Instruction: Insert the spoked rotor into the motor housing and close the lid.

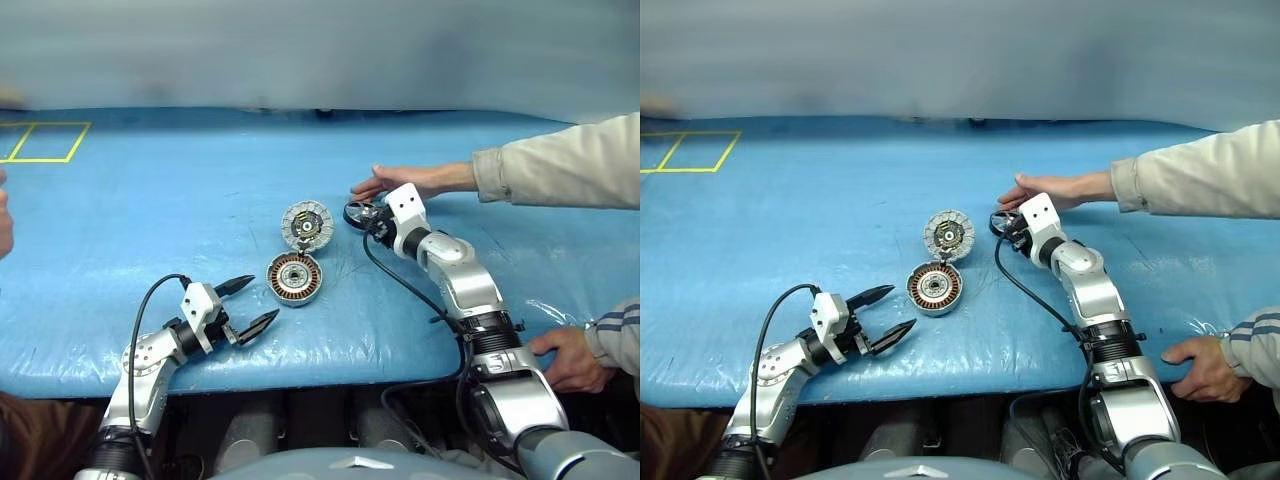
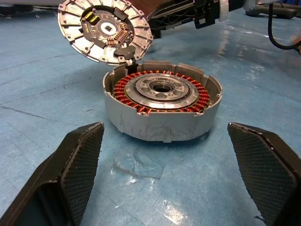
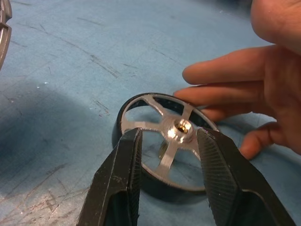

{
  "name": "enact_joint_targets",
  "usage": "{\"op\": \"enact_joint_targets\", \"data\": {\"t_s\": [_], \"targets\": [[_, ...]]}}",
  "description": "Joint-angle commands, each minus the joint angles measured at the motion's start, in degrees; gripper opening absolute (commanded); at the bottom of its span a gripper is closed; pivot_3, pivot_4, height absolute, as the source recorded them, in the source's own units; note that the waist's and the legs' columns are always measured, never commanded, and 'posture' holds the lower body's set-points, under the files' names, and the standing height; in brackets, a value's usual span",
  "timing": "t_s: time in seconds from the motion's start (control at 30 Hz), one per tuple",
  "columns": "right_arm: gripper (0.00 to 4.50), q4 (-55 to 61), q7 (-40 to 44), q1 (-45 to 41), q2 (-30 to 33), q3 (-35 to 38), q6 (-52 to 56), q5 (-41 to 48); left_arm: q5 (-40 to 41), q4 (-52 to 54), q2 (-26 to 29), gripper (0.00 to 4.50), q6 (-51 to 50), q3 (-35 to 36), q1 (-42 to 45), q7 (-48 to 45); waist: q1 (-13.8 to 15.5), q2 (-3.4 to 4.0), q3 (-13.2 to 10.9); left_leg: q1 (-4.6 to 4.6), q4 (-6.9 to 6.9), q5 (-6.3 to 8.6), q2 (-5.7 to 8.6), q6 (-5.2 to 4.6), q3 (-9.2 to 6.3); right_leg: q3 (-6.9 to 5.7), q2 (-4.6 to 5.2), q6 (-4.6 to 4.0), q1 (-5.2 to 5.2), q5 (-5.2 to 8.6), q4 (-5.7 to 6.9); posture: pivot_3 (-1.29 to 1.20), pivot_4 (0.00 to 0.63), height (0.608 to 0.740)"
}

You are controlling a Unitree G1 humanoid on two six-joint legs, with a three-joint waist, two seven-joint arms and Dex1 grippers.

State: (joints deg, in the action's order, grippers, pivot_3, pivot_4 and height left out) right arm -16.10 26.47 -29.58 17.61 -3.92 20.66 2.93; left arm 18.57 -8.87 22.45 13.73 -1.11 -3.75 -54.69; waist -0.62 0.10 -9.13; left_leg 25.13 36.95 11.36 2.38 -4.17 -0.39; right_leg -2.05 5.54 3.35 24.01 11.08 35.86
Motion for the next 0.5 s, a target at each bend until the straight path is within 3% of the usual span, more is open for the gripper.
{"op": "enact_joint_targets", "data": {"t_s": [0.03,0.5], "targets": [[1.89,1.5,-0.2,-0.8,0.1,1.6,-1.2,0.9,-0.1,1.7,-0.3,4.5,1.4,-0.1,0.2,0.1,0.0,0.0,0.0,0.0,0.0,0.0,0.0,0.0,0.0,0.0,0.0,0.0,0.0,0.0,0.0,0.0,0.15,0.74],[1.89,10.9,0.0,4.2,0.8,2.1,2.2,2.9,-0.5,0.9,-0.3,4.5,1.9,-0.3,0.7,-0.3,0.0,0.01,0.0,0.0,0.0,0.0,0.0,0.0,0.0,0.0,0.0,0.0,0.0,0.0,0.01,0.0,0.15,0.74]]}}
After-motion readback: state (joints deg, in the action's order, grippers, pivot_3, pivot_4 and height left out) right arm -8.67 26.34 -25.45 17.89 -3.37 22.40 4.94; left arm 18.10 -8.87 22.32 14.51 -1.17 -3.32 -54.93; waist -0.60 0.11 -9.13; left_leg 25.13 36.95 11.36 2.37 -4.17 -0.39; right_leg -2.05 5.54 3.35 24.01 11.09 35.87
